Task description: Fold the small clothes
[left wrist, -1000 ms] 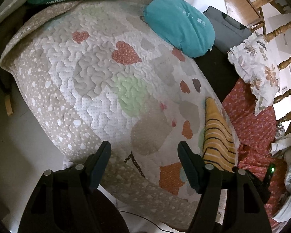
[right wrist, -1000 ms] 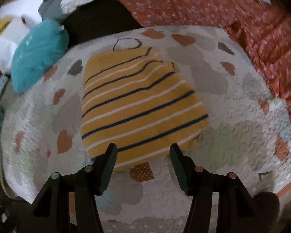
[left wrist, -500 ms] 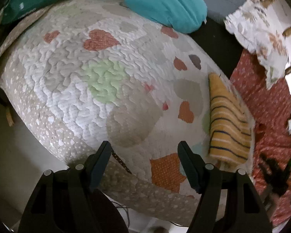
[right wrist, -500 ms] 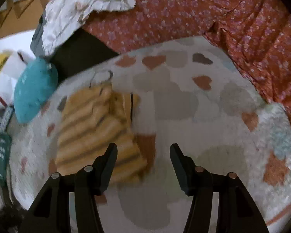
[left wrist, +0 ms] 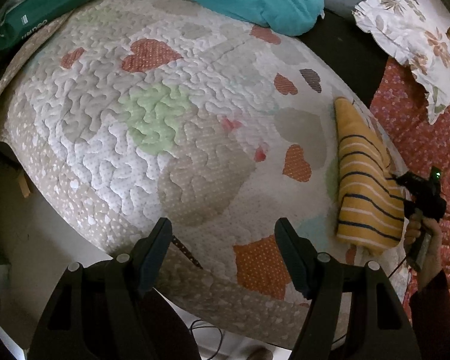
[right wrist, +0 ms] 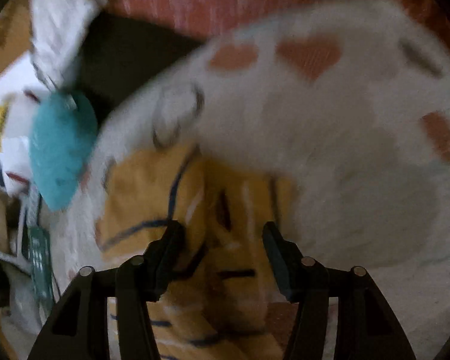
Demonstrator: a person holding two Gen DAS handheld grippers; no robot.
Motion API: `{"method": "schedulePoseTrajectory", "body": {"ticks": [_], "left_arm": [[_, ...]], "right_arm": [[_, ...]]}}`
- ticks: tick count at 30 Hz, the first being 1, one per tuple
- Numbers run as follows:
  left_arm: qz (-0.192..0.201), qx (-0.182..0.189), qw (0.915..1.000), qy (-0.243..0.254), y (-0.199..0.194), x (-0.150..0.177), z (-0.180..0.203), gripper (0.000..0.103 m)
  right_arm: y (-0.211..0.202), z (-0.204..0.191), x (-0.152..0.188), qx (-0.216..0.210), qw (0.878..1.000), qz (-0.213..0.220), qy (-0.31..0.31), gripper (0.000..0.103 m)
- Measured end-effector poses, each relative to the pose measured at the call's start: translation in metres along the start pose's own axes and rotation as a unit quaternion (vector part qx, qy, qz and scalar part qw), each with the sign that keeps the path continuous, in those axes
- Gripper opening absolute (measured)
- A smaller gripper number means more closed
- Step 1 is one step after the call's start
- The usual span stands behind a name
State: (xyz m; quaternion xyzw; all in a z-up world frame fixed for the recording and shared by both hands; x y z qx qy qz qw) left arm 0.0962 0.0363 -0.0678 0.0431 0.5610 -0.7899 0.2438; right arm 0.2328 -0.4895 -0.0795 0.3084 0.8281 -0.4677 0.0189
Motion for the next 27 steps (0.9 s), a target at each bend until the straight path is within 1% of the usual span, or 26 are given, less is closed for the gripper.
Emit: {"method": "schedulePoseTrajectory", "body": {"ticks": [1,2,3,4,5,6,7,8,9,10,11,12,13,15,16,17,19,21,22,23,24,25,26,27], "left_arm": [[-0.002,0.0,1.0,0.0,0.001,0.0,0.0,0.07],[-0.003,0.0,1.0,0.001,0.001,-0.001,0.0,0.07],[-0.002,0.0,1.0,0.003,0.002,-0.001,0.001,0.07],[-0.002,0.0,1.0,0.005,0.002,-0.002,0.002,0.07],[-0.001,0.0,1.0,0.005,0.003,-0.002,0.004,0.07],[-0.001,0.001,1.0,0.006,0.005,-0.003,0.006,0.07],[-0.003,0.002,1.0,0.007,0.007,-0.003,0.009,0.07],[-0.005,0.002,0.9999,0.011,0.008,-0.003,0.011,0.07],[-0.006,-0.001,0.9998,0.018,0.009,-0.002,0.015,0.07],[-0.007,-0.003,0.9996,0.026,0.01,-0.001,0.019,0.07],[-0.009,-0.005,0.9993,0.036,0.01,-0.001,0.023,0.07],[-0.014,-0.006,0.999,0.042,0.011,0.0,0.026,0.07],[-0.018,-0.006,0.9986,0.049,0.012,-0.001,0.03,0.07],[-0.024,0.005,0.9976,0.064,0.015,-0.002,0.044,0.07],[-0.03,0.011,0.9971,0.07,0.019,-0.004,0.052,0.07],[-0.036,0.017,0.9967,0.071,0.023,-0.005,0.06,0.07],[-0.054,0.036,0.9954,0.071,0.033,-0.005,0.079,0.07],[-0.06,0.052,0.9936,0.08,0.037,-0.003,0.098,0.07],[-0.06,0.056,0.9922,0.093,0.038,-0.002,0.11,0.07],[-0.06,0.057,0.9911,0.105,0.038,0.0,0.118,0.07],[-0.056,0.056,0.9892,0.123,0.037,0.002,0.128,0.07],[-0.054,0.054,0.9881,0.134,0.037,0.003,0.133,0.07],[-0.052,0.051,0.9869,0.144,0.037,0.003,0.139,0.07],[-0.052,0.049,0.9861,0.15,0.038,0.002,0.143,0.07]], "right_arm": [[-0.004,-0.003,-0.001,0.0,1.0,0.01,-0.006,0.024],[-0.014,-0.007,-0.002,-0.003,0.999,0.029,-0.014,0.018],[-0.027,-0.008,-0.004,-0.001,0.998,0.059,-0.019,0.011],[-0.035,-0.008,-0.004,0.009,0.997,0.074,-0.022,0.003],[-0.044,-0.008,-0.005,0.063,0.992,0.106,-0.037,0.001],[-0.048,-0.009,-0.006,0.112,0.984,0.127,-0.054,0.001],[-0.045,-0.007,-0.009,0.152,0.978,0.128,-0.07,0.001],[-0.041,-0.004,-0.01,0.177,0.974,0.116,-0.078,0.002],[-0.039,0.0,-0.01,0.183,0.974,0.106,-0.076,0.002],[-0.043,0.005,-0.008,0.161,0.979,0.105,-0.063,0.002],[-0.051,0.011,-0.005,0.12,0.985,0.112,-0.044,0.002],[-0.054,0.013,-0.003,0.098,0.988,0.111,-0.036,0.002],[-0.056,0.017,0.0,0.066,0.992,0.1,-0.027,0.003],[-0.053,0.016,-0.001,0.03,0.996,0.08,-0.021,0.005],[-0.048,0.015,0.0,0.013,0.997,0.071,-0.018,0.009],[-0.042,0.014,0.0,-0.002,0.998,0.06,-0.015,0.016],[-0.023,0.008,-0.003,-0.017,0.999,0.042,-0.014,0.027],[-0.006,0.002,-0.003,-0.016,0.999,0.027,-0.013,0.027],[-0.002,0.001,-0.004,-0.021,0.999,0.026,-0.01,0.03],[0.001,-0.001,-0.006,-0.034,0.999,0.026,-0.009,0.029],[0.003,-0.005,-0.005,-0.046,0.999,0.022,-0.01,0.026],[0.001,-0.007,-0.004,-0.046,0.999,0.021,-0.012,0.012],[-0.004,-0.01,-0.004,-0.039,0.999,0.026,-0.02,0.011],[-0.01,-0.012,-0.005,-0.035,0.998,0.036,-0.027,0.007]]}}
Point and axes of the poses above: each gripper's, at about its wrist camera, not at the fingertips, and y roughly the way its jaws point, z to its right, x to its underside, the point moved 1 cm from there along y, roughly the way its jaws point
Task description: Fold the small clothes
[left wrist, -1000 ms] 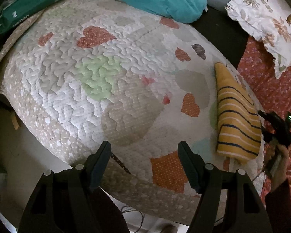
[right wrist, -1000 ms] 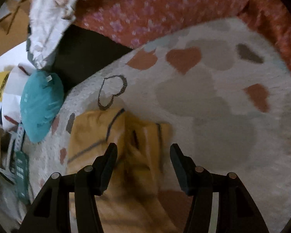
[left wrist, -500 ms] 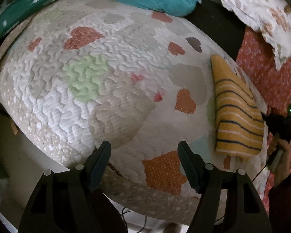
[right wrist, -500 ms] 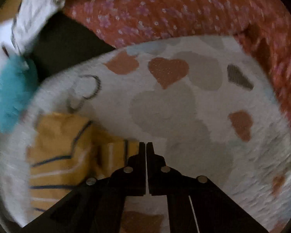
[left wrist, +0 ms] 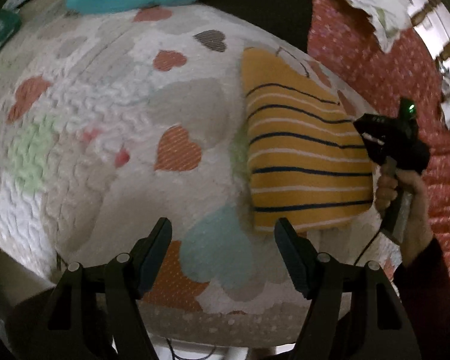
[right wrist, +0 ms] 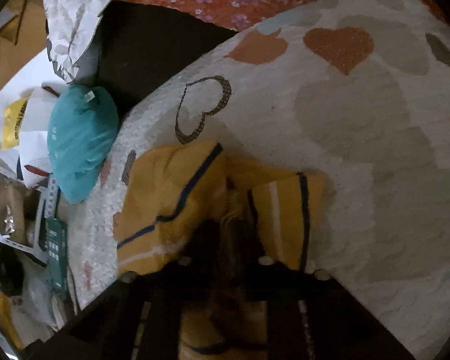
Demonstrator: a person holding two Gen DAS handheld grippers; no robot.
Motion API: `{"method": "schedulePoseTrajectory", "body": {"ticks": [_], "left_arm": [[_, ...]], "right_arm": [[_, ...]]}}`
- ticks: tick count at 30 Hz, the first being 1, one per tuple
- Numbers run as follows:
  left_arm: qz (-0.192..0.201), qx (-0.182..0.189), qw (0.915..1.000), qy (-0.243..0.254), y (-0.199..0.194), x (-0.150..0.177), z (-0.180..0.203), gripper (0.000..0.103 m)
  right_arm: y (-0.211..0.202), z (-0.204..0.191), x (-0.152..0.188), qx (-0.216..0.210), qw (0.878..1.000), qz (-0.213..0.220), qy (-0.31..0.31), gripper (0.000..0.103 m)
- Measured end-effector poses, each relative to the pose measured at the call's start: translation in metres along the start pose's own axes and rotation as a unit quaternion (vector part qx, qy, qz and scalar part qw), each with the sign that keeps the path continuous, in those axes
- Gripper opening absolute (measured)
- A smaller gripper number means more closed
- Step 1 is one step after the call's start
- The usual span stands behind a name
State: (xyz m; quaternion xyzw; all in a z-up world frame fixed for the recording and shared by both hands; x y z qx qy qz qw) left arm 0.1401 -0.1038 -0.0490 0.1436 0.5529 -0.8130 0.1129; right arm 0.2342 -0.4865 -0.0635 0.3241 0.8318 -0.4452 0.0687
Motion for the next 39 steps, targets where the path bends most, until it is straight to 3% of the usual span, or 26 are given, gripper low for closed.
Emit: {"method": "schedulePoseTrajectory", "body": {"ticks": [2,3,5,7,9,12,13,15,16,17,20,23,24,25,29,34,39], "left_arm": [[-0.003,0.0,1.0,-0.002,0.005,-0.007,0.002,0.07],[-0.006,0.001,0.9999,-0.009,0.009,-0.012,0.002,0.07],[-0.011,0.004,0.9997,-0.021,0.017,-0.02,0.002,0.07],[-0.012,0.001,0.9997,-0.021,0.026,-0.028,0.007,0.07],[-0.015,0.0,0.9998,-0.016,0.032,-0.033,0.011,0.07],[-0.033,0.013,0.9992,-0.02,0.046,-0.038,0.014,0.07],[-0.036,0.017,0.9989,-0.023,0.05,-0.038,0.014,0.07],[-0.044,0.026,0.9982,-0.032,0.059,-0.038,0.013,0.07],[-0.047,0.025,0.9979,-0.036,0.062,-0.037,0.012,0.07],[-0.05,0.022,0.9976,-0.043,0.064,-0.036,0.01,0.07],[-0.03,0.019,0.9976,-0.059,0.047,-0.024,0.003,0.07],[0.015,-0.021,0.9975,-0.066,0.004,-0.005,-0.014,0.07],[0.026,-0.039,0.9962,-0.073,-0.01,0.002,-0.022,0.07],[0.038,-0.054,0.9945,-0.081,-0.025,0.009,-0.032,0.07],[0.068,-0.08,0.9876,-0.116,-0.07,0.024,-0.058,0.07],[0.107,-0.084,0.9835,-0.119,-0.121,0.039,-0.069,0.07],[0.105,-0.071,0.9836,-0.129,-0.128,0.056,-0.077,0.07]], "right_arm": [[-0.018,-0.003,-0.003,0.03,0.999,0.028,-0.015,0.004],[-0.026,-0.008,-0.004,0.081,0.995,0.05,-0.038,0.0],[-0.03,-0.019,-0.006,0.187,0.972,0.087,-0.11,0.0],[-0.022,-0.016,-0.005,0.221,0.964,0.072,-0.129,0.0],[-0.025,-0.001,-0.006,0.199,0.974,0.065,-0.087,0.001],[-0.041,0.024,0.0,0.115,0.991,0.066,-0.021,0.002],[-0.043,0.029,0.006,0.096,0.993,0.061,-0.01,0.008],[-0.052,0.042,0.023,0.057,0.997,0.056,0.014,0.037],[-0.055,0.046,0.033,0.043,0.997,0.06,0.027,0.059],[-0.063,0.053,0.045,0.03,0.996,0.068,0.042,0.065],[-0.069,0.077,0.079,0.004,0.993,0.086,0.078,0.065],[-0.052,0.112,0.121,0.004,0.989,0.063,0.131,0.063],[-0.057,0.117,0.13,-0.012,0.986,0.101,0.131,0.06],[-0.06,0.119,0.138,-0.013,0.985,0.112,0.13,0.059],[-0.055,0.105,0.137,0.02,0.986,0.116,0.114,0.059],[-0.058,0.109,0.143,0.009,0.985,0.117,0.126,0.059],[-0.074,0.108,0.162,0.02,0.987,0.096,0.128,0.059]]}}
Point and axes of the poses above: each gripper's, at about its wrist camera, not at the fingertips, and y roughly the way its jaws point, z to its right, x to its underside, the point moved 1 cm from there along y, roughly the way its jaws point
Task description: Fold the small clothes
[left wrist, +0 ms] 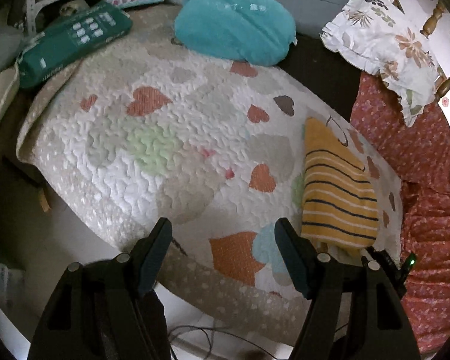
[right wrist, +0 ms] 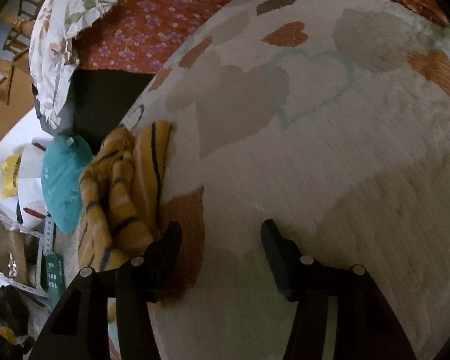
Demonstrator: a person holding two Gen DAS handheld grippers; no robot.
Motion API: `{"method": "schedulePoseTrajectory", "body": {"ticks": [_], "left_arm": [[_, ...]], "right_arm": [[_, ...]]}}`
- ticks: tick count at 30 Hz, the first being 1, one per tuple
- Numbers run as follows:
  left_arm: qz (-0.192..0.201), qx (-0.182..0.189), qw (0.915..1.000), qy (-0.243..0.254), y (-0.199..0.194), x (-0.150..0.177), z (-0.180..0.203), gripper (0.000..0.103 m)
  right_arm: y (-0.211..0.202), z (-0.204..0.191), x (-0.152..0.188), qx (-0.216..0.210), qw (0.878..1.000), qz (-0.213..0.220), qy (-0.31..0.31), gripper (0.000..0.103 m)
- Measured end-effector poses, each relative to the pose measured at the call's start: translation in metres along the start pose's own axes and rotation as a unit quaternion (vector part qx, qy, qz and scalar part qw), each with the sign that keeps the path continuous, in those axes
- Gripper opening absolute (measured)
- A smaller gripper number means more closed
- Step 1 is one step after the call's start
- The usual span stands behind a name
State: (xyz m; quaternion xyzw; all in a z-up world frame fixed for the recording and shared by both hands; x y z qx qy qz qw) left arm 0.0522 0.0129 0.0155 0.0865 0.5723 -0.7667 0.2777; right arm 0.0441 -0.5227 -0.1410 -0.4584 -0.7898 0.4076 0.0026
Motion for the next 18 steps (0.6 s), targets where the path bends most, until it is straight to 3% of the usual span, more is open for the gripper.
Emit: {"method": "schedulePoseTrajectory", "body": {"ticks": [9,13,18], "left_arm": [[0.003,0.004,0.9999,0.009,-0.013,0.017,-0.005,0.07],[0.006,-0.004,0.9999,-0.015,-0.024,0.021,-0.019,0.07],[0.019,-0.011,0.9994,-0.028,-0.047,0.031,-0.025,0.07]], "right_arm": [[-0.023,0.0,0.039,0.023,0.996,-0.014,-0.08,0.059],[-0.02,-0.009,0.049,0.046,0.987,-0.01,-0.156,0.059],[-0.019,-0.022,0.045,0.091,0.986,-0.029,-0.138,0.064]]}}
Point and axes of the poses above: each gripper's, at about its wrist camera, not at the fingertips, and y roughly the way its jaws point, z to its right, x to its underside, the point moved 1 cm from there along y, roughly the way its jaws point
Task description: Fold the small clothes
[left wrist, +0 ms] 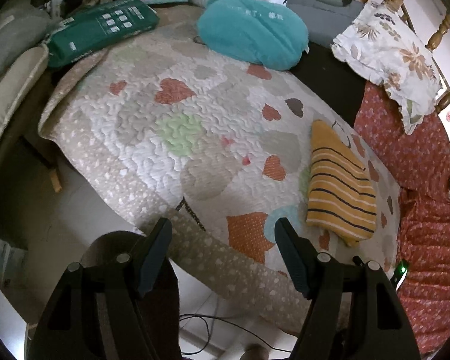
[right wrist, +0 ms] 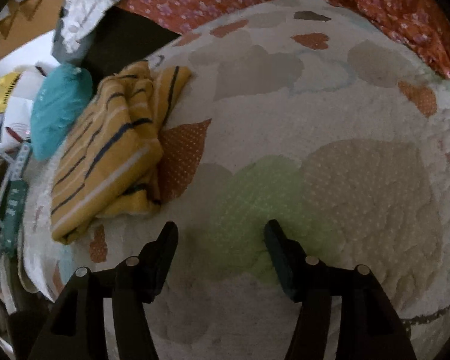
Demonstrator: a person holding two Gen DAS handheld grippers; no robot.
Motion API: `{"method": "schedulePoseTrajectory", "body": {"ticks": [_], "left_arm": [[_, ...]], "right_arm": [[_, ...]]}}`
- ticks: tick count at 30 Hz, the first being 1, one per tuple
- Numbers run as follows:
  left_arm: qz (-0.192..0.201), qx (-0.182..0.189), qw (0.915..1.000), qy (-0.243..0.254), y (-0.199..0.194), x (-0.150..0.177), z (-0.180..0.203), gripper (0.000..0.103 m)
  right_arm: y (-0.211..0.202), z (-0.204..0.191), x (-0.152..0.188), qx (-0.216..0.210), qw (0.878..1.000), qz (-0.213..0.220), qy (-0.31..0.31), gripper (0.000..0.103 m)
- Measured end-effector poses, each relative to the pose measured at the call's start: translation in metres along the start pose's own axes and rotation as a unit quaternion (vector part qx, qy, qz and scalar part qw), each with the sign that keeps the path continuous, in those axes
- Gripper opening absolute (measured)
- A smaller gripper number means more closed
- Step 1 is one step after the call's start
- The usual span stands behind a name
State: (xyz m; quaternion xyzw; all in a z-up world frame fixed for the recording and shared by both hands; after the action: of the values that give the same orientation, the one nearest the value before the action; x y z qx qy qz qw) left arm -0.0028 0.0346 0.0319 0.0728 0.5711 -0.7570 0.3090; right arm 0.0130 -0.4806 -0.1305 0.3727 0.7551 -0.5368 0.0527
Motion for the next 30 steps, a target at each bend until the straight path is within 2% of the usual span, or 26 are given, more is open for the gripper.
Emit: {"method": "schedulePoseTrajectory", "body": {"ticks": [4,8,10,15,20,24,26,30], "left_arm": [[0.024,-0.011,0.9996,0.006,-0.03,0.011,0.002,0.07],[0.04,-0.015,0.999,0.012,-0.051,0.023,0.003,0.07],[0.026,-0.012,0.9995,0.011,-0.043,0.025,0.005,0.07],[-0.029,0.017,0.9993,0.014,-0.004,0.025,0.027,0.07],[-0.085,0.044,0.9949,0.033,0.047,0.02,0.064,0.07],[-0.127,0.058,0.9887,0.054,0.1,0.02,0.097,0.07],[-0.145,0.068,0.9853,0.06,0.125,0.018,0.111,0.07],[-0.183,0.109,0.9749,0.066,0.18,0.009,0.144,0.07]], "right_arm": [[-0.007,-0.004,-0.002,0.019,0.999,-0.015,0.044,0.068],[-0.022,-0.016,0.0,-0.007,0.999,0.004,0.052,0.069],[-0.028,-0.019,0.002,-0.03,0.998,0.008,0.054,0.069],[-0.044,0.0,0.008,-0.088,0.991,0.025,0.101,0.071],[-0.047,0.034,0.014,-0.148,0.97,0.028,0.19,0.076],[-0.043,0.036,0.018,-0.139,0.974,0.027,0.174,0.078],[-0.041,0.035,0.018,-0.149,0.974,0.024,0.167,0.079],[-0.026,0.028,0.014,-0.171,0.972,0.003,0.161,0.079]]}}
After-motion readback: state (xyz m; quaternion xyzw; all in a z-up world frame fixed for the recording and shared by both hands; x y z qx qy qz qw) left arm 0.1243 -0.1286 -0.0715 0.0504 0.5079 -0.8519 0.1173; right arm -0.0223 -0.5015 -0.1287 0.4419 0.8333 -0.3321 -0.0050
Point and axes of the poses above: each gripper's, at about its wrist camera, not at the fingertips, and y roughly the way its jaws point, z to its right, x to its underside, the point moved 1 cm from there along y, roughly the way its jaws point
